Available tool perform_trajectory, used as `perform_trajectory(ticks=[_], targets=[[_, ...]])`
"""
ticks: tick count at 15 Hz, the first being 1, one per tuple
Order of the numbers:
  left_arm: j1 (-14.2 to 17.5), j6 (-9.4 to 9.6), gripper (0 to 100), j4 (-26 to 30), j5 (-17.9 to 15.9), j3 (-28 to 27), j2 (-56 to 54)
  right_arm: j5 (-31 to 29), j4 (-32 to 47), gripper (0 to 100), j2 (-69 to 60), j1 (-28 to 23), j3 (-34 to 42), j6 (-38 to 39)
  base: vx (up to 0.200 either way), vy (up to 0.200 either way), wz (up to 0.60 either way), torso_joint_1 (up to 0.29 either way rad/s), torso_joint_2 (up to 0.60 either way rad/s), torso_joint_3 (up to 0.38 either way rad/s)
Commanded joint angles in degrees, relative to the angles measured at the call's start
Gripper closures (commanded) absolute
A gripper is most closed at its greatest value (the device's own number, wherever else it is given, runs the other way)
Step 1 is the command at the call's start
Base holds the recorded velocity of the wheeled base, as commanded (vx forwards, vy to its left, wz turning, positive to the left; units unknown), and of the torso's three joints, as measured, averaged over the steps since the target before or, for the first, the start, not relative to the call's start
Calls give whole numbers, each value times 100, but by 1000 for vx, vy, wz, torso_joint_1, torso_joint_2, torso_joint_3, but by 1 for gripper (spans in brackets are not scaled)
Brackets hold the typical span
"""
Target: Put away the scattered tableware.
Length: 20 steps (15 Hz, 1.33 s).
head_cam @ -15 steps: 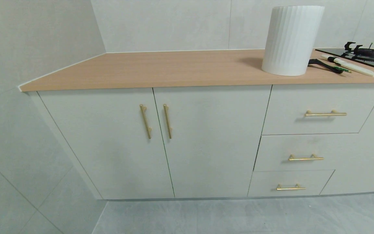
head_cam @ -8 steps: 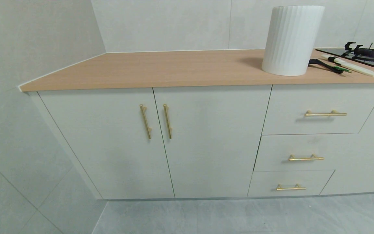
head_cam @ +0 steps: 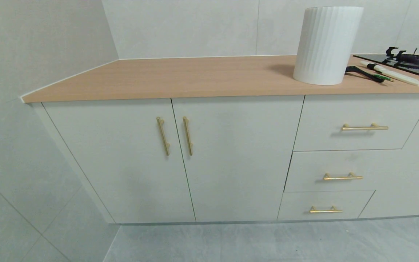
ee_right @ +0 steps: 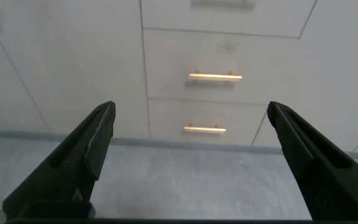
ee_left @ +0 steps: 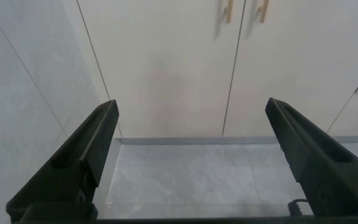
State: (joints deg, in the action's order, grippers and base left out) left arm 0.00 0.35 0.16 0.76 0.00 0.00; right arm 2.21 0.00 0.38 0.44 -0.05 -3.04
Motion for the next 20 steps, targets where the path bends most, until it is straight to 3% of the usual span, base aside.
perform_trajectory(ticks=[1,2,7,12,20], targets=[[0,53,0,2,4,0,9,25,-26,0,-29,-9,5,31,0,0,0,0,0,0],[0,167,0,2,-14,0,9,52,-26,0,-29,-18,5,31,0,0,0,0,0,0],[0,-35,0,2,-5,0,9,52,-26,0,-38,-9,5,286,0,0,0,0,0,0],[0,-27,0,2,-14,0,9,34,-26,0,-38,-18,5,321,0,0,0,0,0,0],[0,-35,0,2,-5,0,9,34,-26,0,-38,-9,5,339,0,-200,0,4,2,1]])
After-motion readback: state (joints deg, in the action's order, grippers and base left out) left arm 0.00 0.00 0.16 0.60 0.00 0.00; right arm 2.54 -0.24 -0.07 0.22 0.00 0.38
